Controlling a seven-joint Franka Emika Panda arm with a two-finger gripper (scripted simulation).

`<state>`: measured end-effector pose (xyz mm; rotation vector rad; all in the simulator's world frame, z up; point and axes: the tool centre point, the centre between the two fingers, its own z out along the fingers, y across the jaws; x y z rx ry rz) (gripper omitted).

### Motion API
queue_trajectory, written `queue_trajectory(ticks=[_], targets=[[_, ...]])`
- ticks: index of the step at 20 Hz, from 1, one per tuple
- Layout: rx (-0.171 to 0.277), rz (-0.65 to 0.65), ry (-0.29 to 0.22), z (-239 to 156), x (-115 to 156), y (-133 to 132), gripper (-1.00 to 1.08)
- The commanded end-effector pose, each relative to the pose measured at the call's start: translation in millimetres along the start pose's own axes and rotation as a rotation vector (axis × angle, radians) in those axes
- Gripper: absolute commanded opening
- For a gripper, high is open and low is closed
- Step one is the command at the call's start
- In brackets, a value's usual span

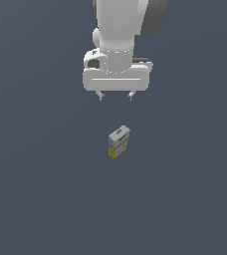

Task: Pick up the object and move it to a goal position.

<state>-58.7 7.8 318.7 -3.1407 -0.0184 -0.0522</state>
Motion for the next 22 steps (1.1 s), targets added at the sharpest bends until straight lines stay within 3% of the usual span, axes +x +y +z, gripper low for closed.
queue_trajectory(ticks=[1, 10, 22], targets=[[0.000, 0.000, 0.000, 0.0, 0.0, 0.0, 1.00], [0.020, -0.015, 0.032, -6.5, 10.3, -0.5, 1.00], [0.021, 0.046, 0.025, 2.1, 12.9, -1.7, 1.00]])
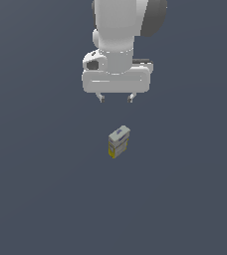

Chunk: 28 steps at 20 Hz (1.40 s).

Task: Pick up the object and move it to a goal position.

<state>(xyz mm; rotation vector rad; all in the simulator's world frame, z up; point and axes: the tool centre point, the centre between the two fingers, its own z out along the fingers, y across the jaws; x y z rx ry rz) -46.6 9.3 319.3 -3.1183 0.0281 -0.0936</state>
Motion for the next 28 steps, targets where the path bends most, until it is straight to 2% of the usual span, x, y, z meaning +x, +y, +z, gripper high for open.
queue_trajectory(ticks=[1, 8, 28], targets=[[0.001, 0.029, -0.002, 4.2, 1.2, -0.5, 1.00], [0.001, 0.157, -0.013, 22.3, 6.2, -2.6, 1.00], [-0.027, 0.653, -0.043, 94.7, 19.8, -9.7, 1.00]])
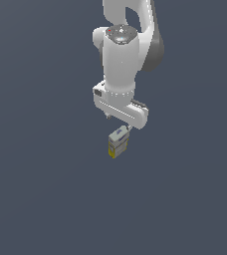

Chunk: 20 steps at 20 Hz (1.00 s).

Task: Pick up the object and move it to a goal position.

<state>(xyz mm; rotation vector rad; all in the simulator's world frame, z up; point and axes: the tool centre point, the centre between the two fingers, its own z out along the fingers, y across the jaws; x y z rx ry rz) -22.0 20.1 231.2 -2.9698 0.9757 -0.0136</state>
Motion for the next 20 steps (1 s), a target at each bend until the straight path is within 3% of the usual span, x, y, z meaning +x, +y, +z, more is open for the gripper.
queue_trajectory(ticks=[1, 10, 20], targets=[[-0.004, 0.056, -0.001, 7.9, 0.8, -1.4, 1.00], [-0.016, 0.177, -0.002, 25.9, 2.1, -4.2, 1.00], [-0.018, 0.196, -0.002, 31.9, 2.0, -4.6, 1.00]])
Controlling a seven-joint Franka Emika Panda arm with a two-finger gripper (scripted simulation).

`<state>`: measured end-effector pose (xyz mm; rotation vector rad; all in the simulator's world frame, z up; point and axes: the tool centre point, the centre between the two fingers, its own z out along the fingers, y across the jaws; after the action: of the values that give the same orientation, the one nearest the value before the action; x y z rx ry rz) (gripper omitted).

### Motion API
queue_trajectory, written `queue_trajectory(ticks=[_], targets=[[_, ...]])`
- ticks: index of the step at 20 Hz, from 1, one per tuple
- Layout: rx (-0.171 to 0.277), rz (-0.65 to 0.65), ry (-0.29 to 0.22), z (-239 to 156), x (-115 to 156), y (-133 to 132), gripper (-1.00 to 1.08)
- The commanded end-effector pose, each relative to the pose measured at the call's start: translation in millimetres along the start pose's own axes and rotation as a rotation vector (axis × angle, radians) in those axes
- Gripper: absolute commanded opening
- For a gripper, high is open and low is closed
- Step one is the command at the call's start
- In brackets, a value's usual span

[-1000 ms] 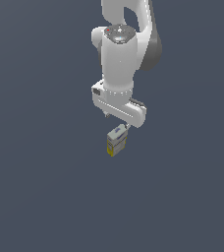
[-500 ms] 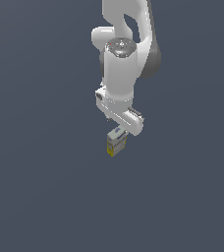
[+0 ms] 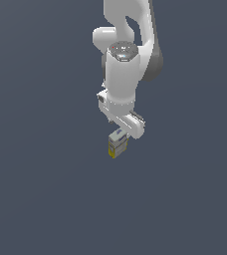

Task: Pick up the object and move it to a goal position.

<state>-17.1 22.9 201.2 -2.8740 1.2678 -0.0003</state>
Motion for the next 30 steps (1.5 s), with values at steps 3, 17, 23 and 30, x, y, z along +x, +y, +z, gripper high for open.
queue_trajectory(ticks=[3, 17, 23, 30], targets=[[0.000, 0.001, 0.000, 10.7, -0.4, 0.2, 1.00], [-0.001, 0.004, 0.000, 49.2, -0.1, 0.0, -1.00], [-0.001, 0.004, 0.000, 49.2, -0.1, 0.0, -1.00], [0.000, 0.004, 0.000, 47.1, 1.1, 4.8, -1.00]])
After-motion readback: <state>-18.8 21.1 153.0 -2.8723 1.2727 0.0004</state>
